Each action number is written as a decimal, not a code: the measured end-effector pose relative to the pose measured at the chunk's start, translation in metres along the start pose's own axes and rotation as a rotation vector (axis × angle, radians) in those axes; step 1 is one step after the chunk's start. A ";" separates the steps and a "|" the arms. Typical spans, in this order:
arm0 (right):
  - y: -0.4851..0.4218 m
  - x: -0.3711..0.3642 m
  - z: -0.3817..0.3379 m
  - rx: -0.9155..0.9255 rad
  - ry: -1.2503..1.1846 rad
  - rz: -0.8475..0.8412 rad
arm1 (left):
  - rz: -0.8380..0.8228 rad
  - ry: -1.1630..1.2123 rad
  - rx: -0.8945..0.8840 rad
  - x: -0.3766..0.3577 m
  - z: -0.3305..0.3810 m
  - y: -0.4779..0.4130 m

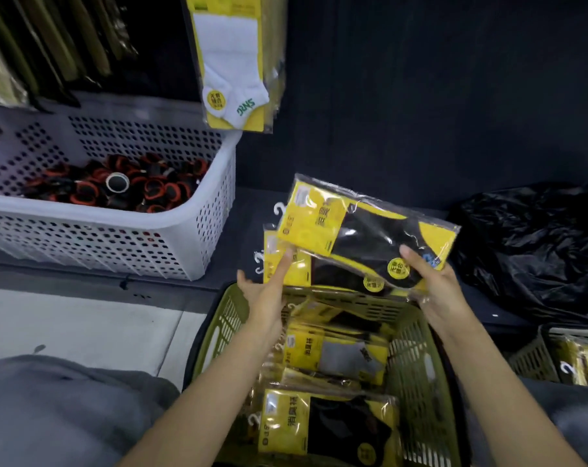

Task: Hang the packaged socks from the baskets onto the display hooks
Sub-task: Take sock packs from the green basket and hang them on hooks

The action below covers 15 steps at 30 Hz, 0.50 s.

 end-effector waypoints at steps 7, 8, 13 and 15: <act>0.024 -0.057 -0.029 -0.038 -0.342 0.009 | -0.481 0.225 -0.093 -0.082 0.075 0.062; 0.027 -0.067 -0.033 -0.024 -0.340 0.002 | -0.510 0.160 -0.165 -0.090 0.084 0.068; 0.038 -0.126 -0.053 0.057 -0.147 -0.117 | -0.447 0.019 -0.440 -0.091 0.149 0.075; 0.038 -0.139 -0.070 0.143 -0.098 -0.162 | -0.439 -0.018 -0.507 -0.085 0.177 0.073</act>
Point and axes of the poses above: each hand's wrist, its own y-axis away from the middle knuckle, its own x-axis out of the back of the hand, z = x × y, the point moved 10 cm from there along -y, towards the middle knuckle, and after that the axes turned 2 degrees about -x, right-handed, at the moved point
